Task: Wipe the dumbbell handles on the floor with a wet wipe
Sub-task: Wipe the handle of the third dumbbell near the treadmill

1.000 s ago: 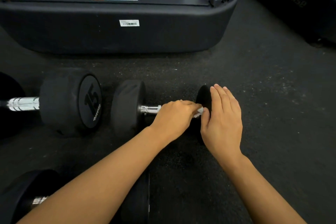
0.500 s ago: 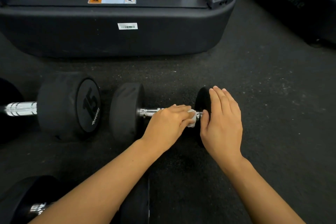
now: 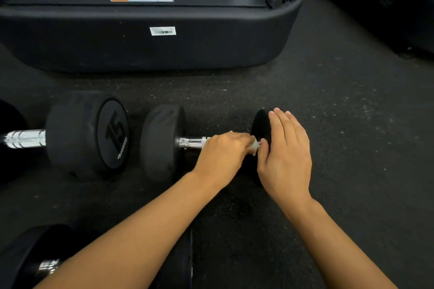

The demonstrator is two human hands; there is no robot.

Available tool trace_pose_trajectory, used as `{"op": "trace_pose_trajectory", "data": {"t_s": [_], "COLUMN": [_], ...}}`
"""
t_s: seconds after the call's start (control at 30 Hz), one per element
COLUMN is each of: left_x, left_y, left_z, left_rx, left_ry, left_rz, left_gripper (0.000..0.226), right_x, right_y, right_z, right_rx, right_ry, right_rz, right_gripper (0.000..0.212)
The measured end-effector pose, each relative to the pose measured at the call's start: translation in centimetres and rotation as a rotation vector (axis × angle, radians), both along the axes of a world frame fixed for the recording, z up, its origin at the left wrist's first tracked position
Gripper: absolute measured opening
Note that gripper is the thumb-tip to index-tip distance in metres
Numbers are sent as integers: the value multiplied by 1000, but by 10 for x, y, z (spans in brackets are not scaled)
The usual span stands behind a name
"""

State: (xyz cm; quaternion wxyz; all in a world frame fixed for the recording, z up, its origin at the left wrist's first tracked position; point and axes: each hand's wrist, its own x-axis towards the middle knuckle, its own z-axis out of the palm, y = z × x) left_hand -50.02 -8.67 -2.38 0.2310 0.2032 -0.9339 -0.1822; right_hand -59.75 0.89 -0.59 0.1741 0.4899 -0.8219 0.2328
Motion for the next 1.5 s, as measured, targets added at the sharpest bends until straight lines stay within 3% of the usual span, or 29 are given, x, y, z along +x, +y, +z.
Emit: {"op": "trace_pose_trajectory", "data": {"t_s": [0.13, 0.23, 0.37, 0.57, 0.67, 0.8, 0.97, 1.03, 1.37, 1.5], "left_x": [0, -10, -32, -16, -27, -21, 13, 19, 6, -6], "left_y": [7, -5, -23, -12, -23, -14, -10, -11, -5, 1], "left_z": [-6, 10, 30, 31, 36, 26, -5, -12, -13, -1], "left_rx": [-131, 72, 316, 280, 367, 225, -229, -294, -351, -193], "left_ry": [12, -158, -401, -302, -383, -296, -15, 33, 52, -6], "left_rz": [-87, -4, 72, -7, 14, 16, -82, -117, -197, -109], "left_gripper": [34, 22, 25, 22, 23, 22, 25, 33, 27, 29], "right_x": [0, 0, 0, 2, 1, 0, 1, 2, 2, 1], "right_y": [-2, -2, -1, 2, -1, -3, 1, 1, -1, -2], "right_z": [0, -1, -1, -2, -1, 2, -1, -1, 0, 0], "right_rx": [-11, 2, -5, -18, -6, 9, 3, -2, 4, 16], "right_ry": [-4, 4, 4, 0, -5, -12, -8, -11, -10, -17], "right_rz": [-2, 0, -1, -2, 1, -10, 5, -1, -18, -22], "right_gripper": [50, 50, 48, 48, 48, 50, 49, 49, 50, 50]}}
